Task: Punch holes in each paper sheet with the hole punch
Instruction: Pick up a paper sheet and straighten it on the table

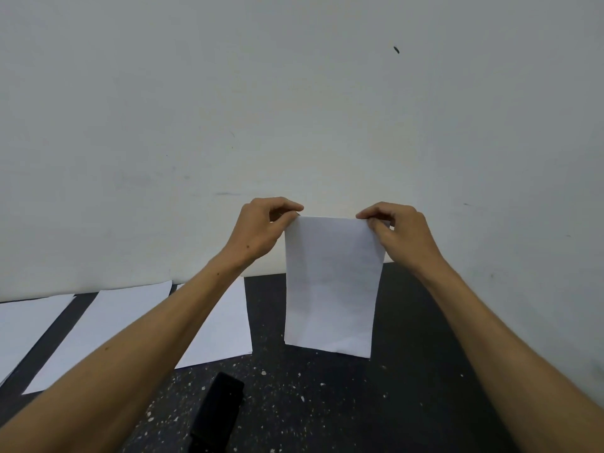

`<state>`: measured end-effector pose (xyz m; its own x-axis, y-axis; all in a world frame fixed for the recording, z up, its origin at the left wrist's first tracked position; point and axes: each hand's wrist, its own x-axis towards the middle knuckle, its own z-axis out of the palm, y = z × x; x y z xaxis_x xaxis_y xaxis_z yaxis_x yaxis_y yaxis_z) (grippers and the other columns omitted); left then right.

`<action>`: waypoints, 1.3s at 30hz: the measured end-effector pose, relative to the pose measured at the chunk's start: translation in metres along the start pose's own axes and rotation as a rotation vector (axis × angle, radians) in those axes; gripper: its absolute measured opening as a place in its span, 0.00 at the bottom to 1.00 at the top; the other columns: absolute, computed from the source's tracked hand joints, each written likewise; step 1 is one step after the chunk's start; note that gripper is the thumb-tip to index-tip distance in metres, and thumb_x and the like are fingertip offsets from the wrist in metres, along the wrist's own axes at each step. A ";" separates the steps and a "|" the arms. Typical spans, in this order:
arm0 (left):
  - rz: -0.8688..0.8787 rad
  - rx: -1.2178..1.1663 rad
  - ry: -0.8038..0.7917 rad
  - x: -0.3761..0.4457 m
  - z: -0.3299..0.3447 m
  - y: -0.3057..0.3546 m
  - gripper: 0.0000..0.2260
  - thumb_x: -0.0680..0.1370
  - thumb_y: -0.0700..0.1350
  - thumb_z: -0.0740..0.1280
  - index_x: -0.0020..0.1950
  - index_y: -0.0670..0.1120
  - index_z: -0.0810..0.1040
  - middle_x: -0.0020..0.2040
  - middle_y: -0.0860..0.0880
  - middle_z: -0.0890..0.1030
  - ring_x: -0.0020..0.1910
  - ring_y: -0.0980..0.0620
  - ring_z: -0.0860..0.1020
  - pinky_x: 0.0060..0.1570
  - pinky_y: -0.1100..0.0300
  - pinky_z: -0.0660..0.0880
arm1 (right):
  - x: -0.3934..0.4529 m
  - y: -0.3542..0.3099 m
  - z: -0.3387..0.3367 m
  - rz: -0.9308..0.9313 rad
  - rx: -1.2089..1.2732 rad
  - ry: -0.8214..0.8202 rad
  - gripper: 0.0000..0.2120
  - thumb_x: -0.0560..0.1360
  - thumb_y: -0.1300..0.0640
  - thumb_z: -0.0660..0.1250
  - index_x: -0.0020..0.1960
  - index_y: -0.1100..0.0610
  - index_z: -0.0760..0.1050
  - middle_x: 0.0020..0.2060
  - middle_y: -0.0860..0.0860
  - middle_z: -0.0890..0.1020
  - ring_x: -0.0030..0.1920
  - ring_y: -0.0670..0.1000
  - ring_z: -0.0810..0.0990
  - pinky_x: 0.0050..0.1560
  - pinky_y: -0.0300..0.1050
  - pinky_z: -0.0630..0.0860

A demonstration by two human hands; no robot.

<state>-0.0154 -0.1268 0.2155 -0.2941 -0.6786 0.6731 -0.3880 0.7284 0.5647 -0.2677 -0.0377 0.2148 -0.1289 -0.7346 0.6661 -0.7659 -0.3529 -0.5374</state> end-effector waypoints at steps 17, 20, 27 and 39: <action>-0.364 -0.626 -0.107 -0.003 -0.009 0.002 0.11 0.78 0.35 0.72 0.60 0.38 0.82 0.51 0.40 0.87 0.52 0.45 0.86 0.56 0.53 0.82 | -0.010 0.014 -0.006 0.133 0.283 0.033 0.11 0.81 0.63 0.68 0.59 0.51 0.85 0.49 0.46 0.88 0.53 0.43 0.85 0.57 0.42 0.80; -0.390 -0.711 -0.035 -0.009 0.001 0.003 0.10 0.79 0.35 0.71 0.60 0.38 0.81 0.52 0.41 0.87 0.55 0.45 0.85 0.57 0.53 0.82 | -0.019 0.013 0.002 0.270 0.504 0.108 0.11 0.82 0.56 0.70 0.64 0.50 0.79 0.52 0.49 0.87 0.55 0.46 0.85 0.57 0.48 0.81; -0.378 -0.670 0.146 -0.019 0.025 0.011 0.08 0.80 0.37 0.69 0.58 0.43 0.81 0.50 0.45 0.87 0.53 0.44 0.85 0.57 0.48 0.82 | -0.039 0.013 0.033 0.369 0.513 0.147 0.29 0.84 0.41 0.60 0.45 0.68 0.66 0.38 0.55 0.67 0.39 0.52 0.65 0.41 0.45 0.65; -0.385 -0.361 0.259 -0.038 0.061 0.022 0.16 0.86 0.55 0.57 0.46 0.45 0.70 0.39 0.54 0.72 0.38 0.56 0.71 0.40 0.62 0.67 | -0.043 -0.003 0.048 0.316 0.454 0.272 0.24 0.86 0.45 0.60 0.41 0.63 0.63 0.35 0.52 0.65 0.34 0.46 0.62 0.35 0.43 0.62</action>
<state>-0.0662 -0.0906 0.1730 0.0501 -0.8885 0.4562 -0.0896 0.4509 0.8881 -0.2294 -0.0334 0.1629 -0.5081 -0.6908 0.5145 -0.3272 -0.3977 -0.8572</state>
